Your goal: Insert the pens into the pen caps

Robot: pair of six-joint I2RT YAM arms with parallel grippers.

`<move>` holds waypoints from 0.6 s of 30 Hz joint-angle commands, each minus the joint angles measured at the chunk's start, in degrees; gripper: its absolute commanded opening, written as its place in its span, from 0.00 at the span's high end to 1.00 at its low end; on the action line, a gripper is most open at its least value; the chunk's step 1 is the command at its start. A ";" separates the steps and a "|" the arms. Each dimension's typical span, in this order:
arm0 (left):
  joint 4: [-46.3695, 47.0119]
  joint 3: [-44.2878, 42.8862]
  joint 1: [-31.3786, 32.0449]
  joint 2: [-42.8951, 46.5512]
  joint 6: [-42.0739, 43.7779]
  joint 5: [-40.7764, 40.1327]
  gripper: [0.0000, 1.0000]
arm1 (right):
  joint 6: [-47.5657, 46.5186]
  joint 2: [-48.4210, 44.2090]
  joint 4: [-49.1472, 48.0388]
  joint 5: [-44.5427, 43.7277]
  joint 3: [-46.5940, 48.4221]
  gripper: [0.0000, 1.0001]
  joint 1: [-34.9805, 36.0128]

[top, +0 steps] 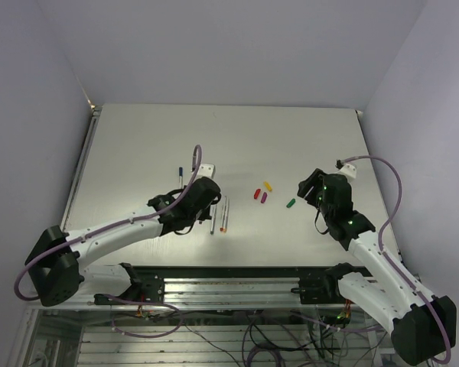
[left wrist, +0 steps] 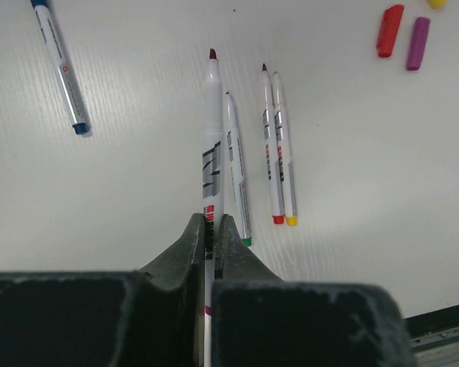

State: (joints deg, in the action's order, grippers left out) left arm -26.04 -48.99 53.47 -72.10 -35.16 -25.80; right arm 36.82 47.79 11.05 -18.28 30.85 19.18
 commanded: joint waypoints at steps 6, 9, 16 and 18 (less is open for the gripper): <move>2.97 0.42 1.22 3.62 1.67 -2.03 0.93 | -0.84 -0.63 0.39 -1.58 0.51 0.44 -0.25; 3.67 0.87 1.41 4.26 1.96 -1.69 0.93 | -1.28 -0.98 1.60 -3.50 1.90 0.44 -0.28; 3.92 1.75 1.55 4.78 2.88 -2.23 0.93 | -2.08 -1.83 3.25 -6.06 3.92 0.44 -0.24; 4.59 2.39 1.57 5.30 2.94 -1.96 0.93 | -2.07 -1.68 3.72 -6.63 4.32 0.44 -0.26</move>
State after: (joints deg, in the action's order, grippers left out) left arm -23.62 -47.92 54.52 -68.49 -33.19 -26.83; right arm 35.66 46.72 13.52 -22.31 33.06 19.18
